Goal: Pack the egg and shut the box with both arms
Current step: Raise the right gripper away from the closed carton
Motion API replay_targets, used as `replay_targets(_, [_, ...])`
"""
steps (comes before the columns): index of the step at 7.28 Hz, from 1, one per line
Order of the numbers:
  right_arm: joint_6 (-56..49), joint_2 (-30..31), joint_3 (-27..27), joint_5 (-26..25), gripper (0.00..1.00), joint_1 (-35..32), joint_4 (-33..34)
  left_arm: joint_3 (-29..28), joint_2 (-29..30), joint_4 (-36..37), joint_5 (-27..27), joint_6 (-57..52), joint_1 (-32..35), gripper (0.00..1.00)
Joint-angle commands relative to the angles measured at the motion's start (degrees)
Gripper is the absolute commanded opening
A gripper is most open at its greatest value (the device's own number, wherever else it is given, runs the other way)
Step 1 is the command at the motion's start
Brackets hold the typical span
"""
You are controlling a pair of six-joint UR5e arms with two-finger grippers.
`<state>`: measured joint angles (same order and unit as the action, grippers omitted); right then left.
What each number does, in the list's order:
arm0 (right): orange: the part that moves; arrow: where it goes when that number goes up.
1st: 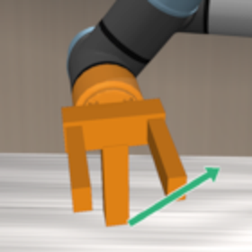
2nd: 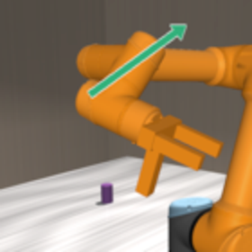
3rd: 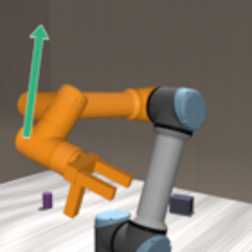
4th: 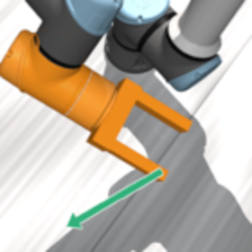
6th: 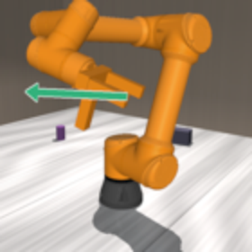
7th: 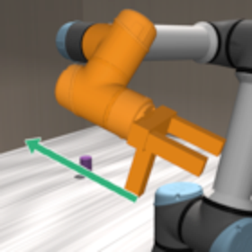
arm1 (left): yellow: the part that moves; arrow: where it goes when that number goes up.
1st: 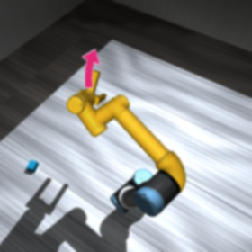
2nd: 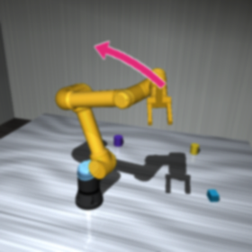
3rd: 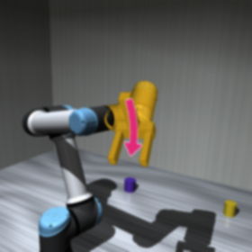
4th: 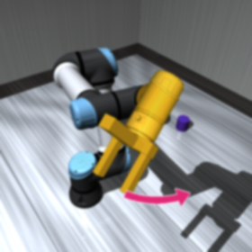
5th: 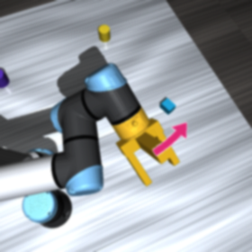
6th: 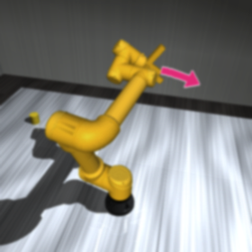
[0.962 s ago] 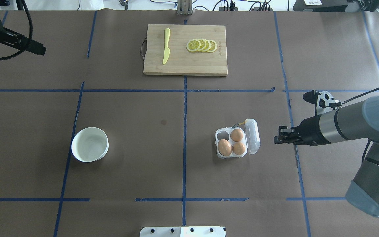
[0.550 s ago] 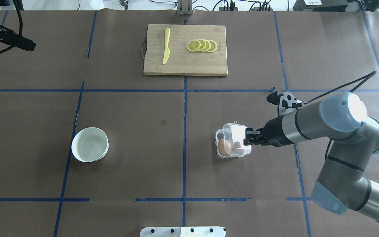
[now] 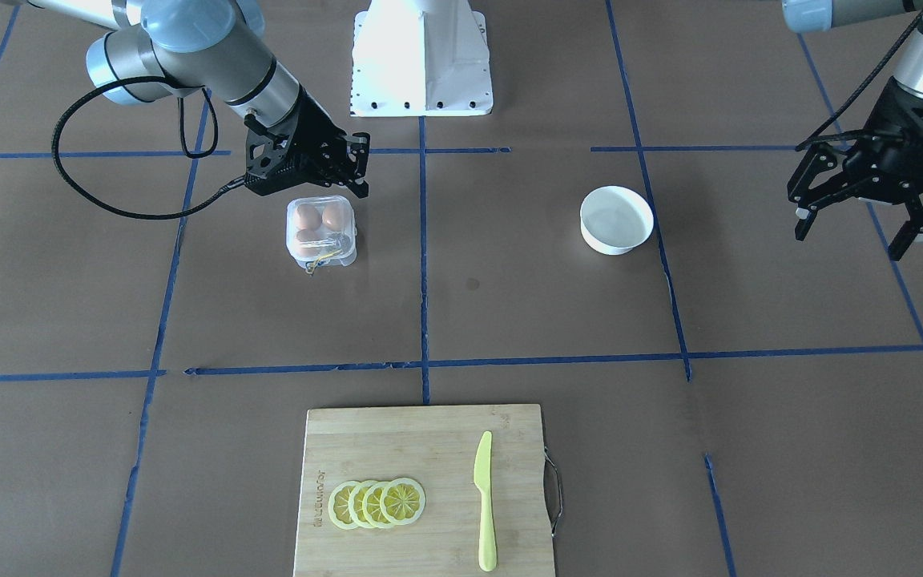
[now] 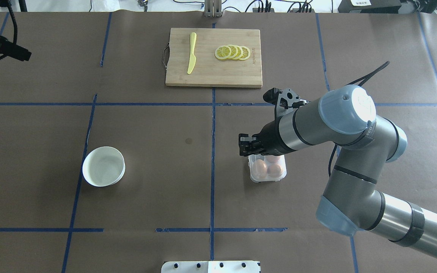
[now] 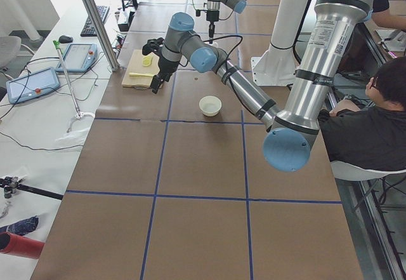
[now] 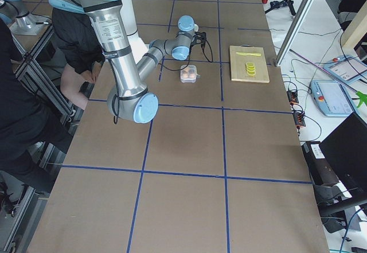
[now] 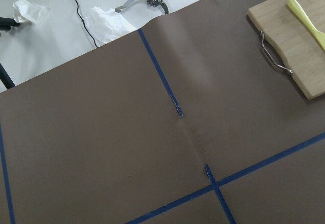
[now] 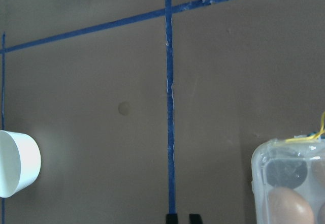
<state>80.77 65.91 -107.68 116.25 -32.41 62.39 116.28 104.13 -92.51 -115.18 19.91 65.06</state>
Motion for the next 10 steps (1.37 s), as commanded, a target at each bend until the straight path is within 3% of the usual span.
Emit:
replay_targets(1, [-0.87,-0.17,-3.13,0.73,1.00,-6.04,5.59,-0.44,-7.23,-3.62,-0.22,-8.50,2.94,1.00])
replay_targets(3, [-16.78,0.27,-6.12,0.90,1.00,-12.90,19.89,-8.04,-8.68,-5.05,-3.27,-20.81,10.83,1.00])
replay_targets(6, [-56.01,1.58,-6.93,4.15,1.00,-27.91,44.16,-18.78,-8.68,-4.52,-8.29,-37.62,22.89,1.00])
replay_targets(8, [-74.63,10.67,-5.71,15.61,1.00,-41.87,45.54,-24.58,-9.38,-4.61,-12.23,-42.40,24.75,1.00])
replay_targets(9, [-83.06,17.60,-5.00,17.50,1.00,-47.77,45.19,-25.04,-12.60,-5.22,-16.18,-42.06,26.41,1.00])
replay_targets(10, [-91.15,22.28,-2.21,17.08,1.00,-52.70,45.01,-25.31,-13.42,-7.66,-16.22,-41.79,26.78,1.00])
